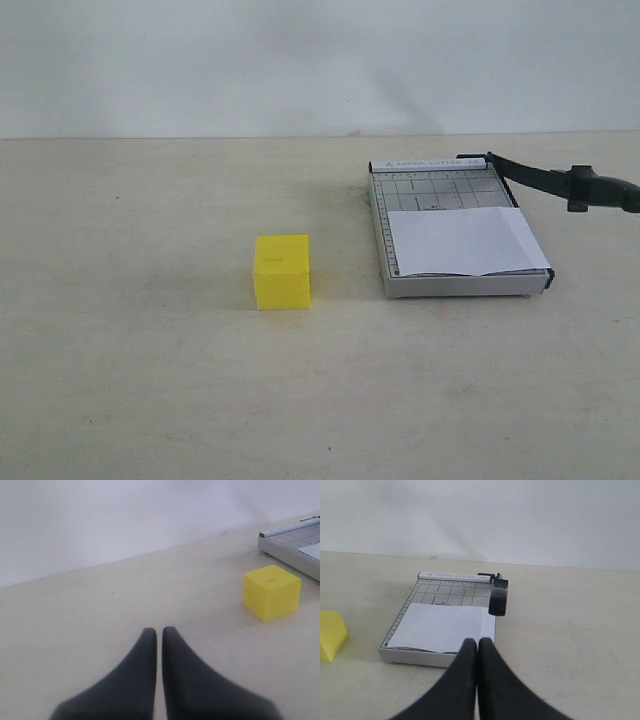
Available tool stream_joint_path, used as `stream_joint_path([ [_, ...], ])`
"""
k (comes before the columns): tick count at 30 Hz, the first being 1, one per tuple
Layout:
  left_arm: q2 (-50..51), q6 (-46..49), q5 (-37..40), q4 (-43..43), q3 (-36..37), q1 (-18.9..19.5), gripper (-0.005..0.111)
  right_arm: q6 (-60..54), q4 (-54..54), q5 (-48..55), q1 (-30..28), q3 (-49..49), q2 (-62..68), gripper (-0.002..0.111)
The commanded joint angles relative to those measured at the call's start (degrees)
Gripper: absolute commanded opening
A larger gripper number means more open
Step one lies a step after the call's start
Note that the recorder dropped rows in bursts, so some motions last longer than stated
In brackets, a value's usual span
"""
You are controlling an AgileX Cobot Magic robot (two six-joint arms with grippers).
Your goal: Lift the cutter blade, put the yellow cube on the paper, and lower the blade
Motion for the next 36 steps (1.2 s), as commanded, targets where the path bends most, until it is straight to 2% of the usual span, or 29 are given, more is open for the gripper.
stream_joint_path([
  [1,-0.19,0.11,-8.88,0.32,-0.02,0.13,0.004,0.03,0.2,-0.62,-0.26,0.23,-0.23,0.0],
  [6,-0.19,0.11,-27.74,0.32,-0.02,0.13,0.004,0.42,0.2,-0.62,-0.26,0.23,-0.23,0.0],
  [9,-0.19,0.11,-35.34,0.32,-0.02,0.13,0.004,0.42,0.2,-0.62,-0.26,0.23,-0.23,0.0],
  [11,-0.19,-0.28,-37.49,0.32,-0.02,0.13,0.004,0.42,0.2,-0.62,-0.26,0.23,-0.23,0.0],
  [20,-0.19,-4.19,-38.6,0.32,-0.02,0.13,0.004,0.42,0.2,-0.62,-0.26,0.23,-0.23,0.0],
  [28,-0.19,-22.77,-38.38,0.32,-0.02,0.13,0.004,0.42,0.2,-0.62,-0.26,0.23,-0.23,0.0],
  [33,-0.19,-31.16,-37.64,0.32,-0.02,0.13,0.004,0.42,0.2,-0.62,-0.26,0.23,-0.23,0.0],
  [35,-0.19,-35.6,-37.16,3.39,-0.02,0.13,0.004,0.42,0.2,-0.62,-0.26,0.23,-0.23,0.0],
  [36,-0.19,-39.54,-35.39,9.64,-1.26,0.13,0.004,0.42,0.2,-0.62,-0.26,0.23,-0.23,0.0],
])
